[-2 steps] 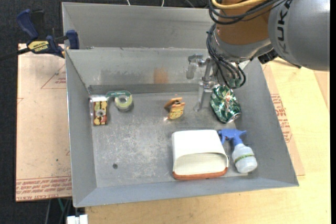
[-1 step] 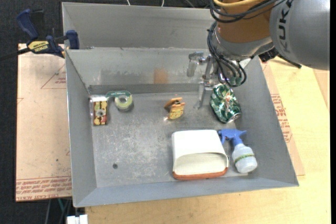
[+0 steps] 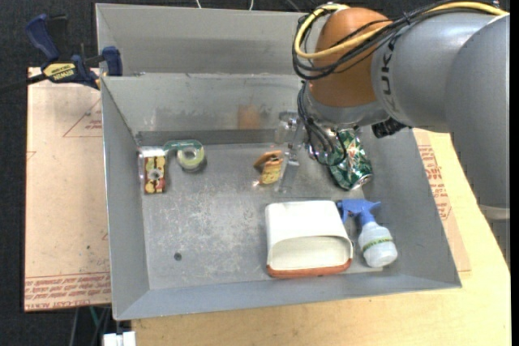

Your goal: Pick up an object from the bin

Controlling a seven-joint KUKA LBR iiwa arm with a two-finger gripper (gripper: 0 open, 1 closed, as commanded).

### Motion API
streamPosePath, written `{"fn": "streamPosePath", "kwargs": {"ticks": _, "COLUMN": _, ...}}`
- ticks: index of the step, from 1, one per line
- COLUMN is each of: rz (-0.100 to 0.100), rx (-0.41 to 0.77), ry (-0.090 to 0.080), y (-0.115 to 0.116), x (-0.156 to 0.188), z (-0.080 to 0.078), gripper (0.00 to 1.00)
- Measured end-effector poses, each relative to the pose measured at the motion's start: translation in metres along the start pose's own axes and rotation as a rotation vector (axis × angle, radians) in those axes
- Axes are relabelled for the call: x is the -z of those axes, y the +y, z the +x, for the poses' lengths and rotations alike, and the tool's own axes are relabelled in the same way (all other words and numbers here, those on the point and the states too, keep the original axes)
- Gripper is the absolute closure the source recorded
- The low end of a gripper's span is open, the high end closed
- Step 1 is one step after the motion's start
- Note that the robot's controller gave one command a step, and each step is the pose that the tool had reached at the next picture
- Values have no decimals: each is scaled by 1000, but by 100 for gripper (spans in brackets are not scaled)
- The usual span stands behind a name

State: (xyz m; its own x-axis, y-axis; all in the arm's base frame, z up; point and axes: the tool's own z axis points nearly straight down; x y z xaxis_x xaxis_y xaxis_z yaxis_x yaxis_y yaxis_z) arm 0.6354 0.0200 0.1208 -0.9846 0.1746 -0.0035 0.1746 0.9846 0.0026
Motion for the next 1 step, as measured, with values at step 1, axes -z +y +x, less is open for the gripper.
{"fn": "streamPosePath", "kwargs": {"ticks": 1, "rz": -1, "rx": 65, "ry": -7, "y": 2, "x": 30, "z": -7, "gripper": 0}}
